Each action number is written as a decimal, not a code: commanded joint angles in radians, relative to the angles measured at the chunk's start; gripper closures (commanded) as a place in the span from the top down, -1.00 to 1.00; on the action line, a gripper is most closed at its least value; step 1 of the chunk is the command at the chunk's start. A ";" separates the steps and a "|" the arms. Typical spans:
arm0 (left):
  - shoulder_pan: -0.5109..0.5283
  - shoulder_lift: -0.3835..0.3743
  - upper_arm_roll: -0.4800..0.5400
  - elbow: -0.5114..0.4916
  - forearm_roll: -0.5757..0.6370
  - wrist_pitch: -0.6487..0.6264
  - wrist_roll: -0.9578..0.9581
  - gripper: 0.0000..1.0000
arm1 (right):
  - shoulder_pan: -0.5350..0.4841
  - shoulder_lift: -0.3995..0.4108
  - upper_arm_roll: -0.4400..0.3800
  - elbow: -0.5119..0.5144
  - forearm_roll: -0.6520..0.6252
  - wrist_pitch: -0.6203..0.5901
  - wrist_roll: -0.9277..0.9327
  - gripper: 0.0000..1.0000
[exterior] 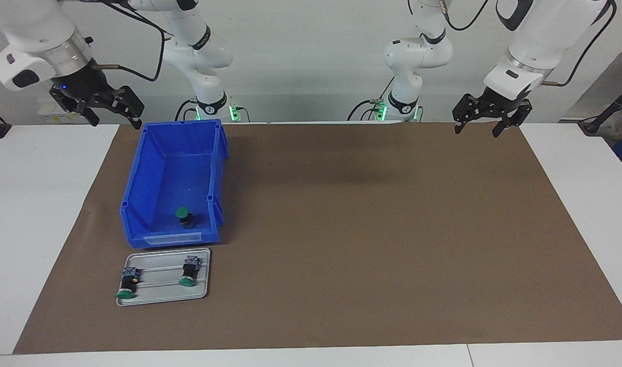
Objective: Place and press button with both arms
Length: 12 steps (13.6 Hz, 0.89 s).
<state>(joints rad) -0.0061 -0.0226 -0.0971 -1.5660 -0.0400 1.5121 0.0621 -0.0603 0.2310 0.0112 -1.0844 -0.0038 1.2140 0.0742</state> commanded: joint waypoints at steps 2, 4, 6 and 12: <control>0.009 -0.030 -0.004 -0.035 0.017 0.011 0.001 1.00 | -0.035 -0.145 0.016 -0.302 0.033 0.171 -0.017 1.00; 0.009 -0.030 -0.006 -0.035 0.015 0.011 0.001 1.00 | -0.033 -0.170 0.016 -0.362 0.022 0.226 -0.019 1.00; 0.009 -0.030 -0.006 -0.035 0.017 0.011 -0.001 1.00 | -0.029 -0.208 0.016 -0.444 0.018 0.293 -0.013 1.00; 0.009 -0.030 -0.004 -0.035 0.017 0.011 -0.001 1.00 | -0.033 -0.229 0.016 -0.506 0.018 0.403 -0.007 1.00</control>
<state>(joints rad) -0.0061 -0.0226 -0.0971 -1.5660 -0.0400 1.5121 0.0621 -0.0712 0.0293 0.0157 -1.5516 -0.0036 1.5770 0.0741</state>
